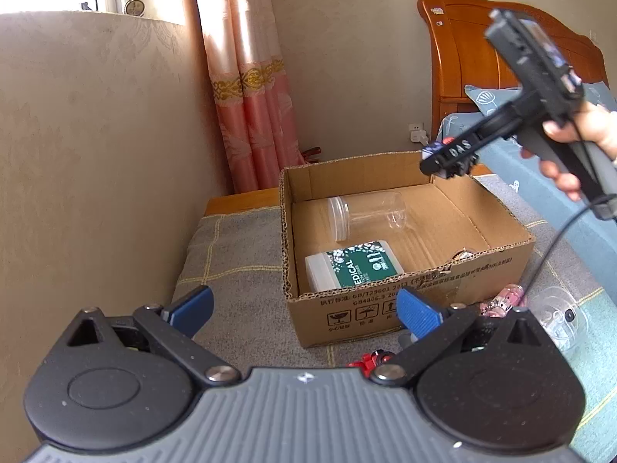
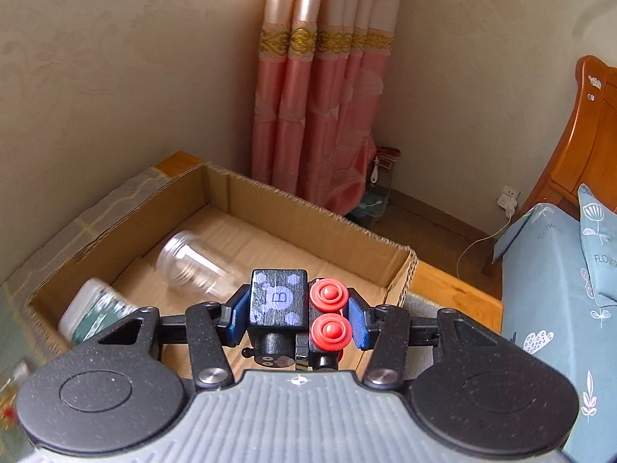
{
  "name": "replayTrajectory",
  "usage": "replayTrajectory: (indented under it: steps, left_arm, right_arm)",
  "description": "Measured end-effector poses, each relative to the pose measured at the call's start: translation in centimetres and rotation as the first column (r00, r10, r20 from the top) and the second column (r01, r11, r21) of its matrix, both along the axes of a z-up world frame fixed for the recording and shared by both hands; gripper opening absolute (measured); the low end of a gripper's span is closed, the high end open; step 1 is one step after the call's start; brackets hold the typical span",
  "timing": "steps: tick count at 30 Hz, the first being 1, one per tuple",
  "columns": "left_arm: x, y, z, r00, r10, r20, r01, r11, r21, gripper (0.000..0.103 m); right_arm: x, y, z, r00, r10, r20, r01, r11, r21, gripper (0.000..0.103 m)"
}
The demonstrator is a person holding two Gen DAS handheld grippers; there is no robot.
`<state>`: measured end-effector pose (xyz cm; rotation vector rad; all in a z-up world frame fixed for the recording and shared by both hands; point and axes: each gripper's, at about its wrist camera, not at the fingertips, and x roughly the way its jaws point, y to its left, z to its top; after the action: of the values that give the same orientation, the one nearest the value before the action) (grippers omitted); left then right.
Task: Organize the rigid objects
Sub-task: 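Lower the swab tub and toy block into the box and open both tools, then move the left tool toward the gold capsule bottle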
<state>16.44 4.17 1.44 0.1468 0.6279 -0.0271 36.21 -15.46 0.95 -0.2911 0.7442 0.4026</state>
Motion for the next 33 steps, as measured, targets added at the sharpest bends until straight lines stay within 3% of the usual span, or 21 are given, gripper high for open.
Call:
replayTrajectory:
  steps: [2, 3, 8, 21, 33]
  left_arm:
    - [0.0, 0.3, -0.1, 1.0, 0.008, -0.009, -0.008, 1.0, -0.003, 0.101]
    - [-0.1, 0.3, -0.3, 1.0, 0.009, -0.011, -0.009, 1.0, -0.001, 0.101]
    - [-0.7, 0.7, -0.6, 1.0, 0.008, -0.023, -0.008, 1.0, -0.008, 0.101]
    - [-3.0, 0.7, -0.8, 0.999, -0.014, -0.033, 0.013, 1.0, -0.011, 0.101]
    - [-5.4, 1.0, -4.8, 0.992, -0.036, -0.124, 0.033, 0.999, -0.025, 0.101]
  right_arm:
    - [1.0, 0.2, -0.2, 1.0, -0.028, 0.009, 0.028, 1.0, -0.011, 0.082]
    - [1.2, 0.2, -0.2, 0.999, -0.05, 0.014, 0.051, 0.999, -0.018, 0.088]
    - [-0.6, -0.4, 0.5, 0.998, -0.049, 0.042, 0.049, 0.999, -0.003, 0.101]
    - [-8.4, -1.5, 2.0, 0.998, -0.042, 0.05, 0.041, 0.999, 0.015, 0.103]
    - [-17.9, -3.3, -2.9, 0.979, -0.203, 0.029, 0.201, 0.977, 0.078, 0.103]
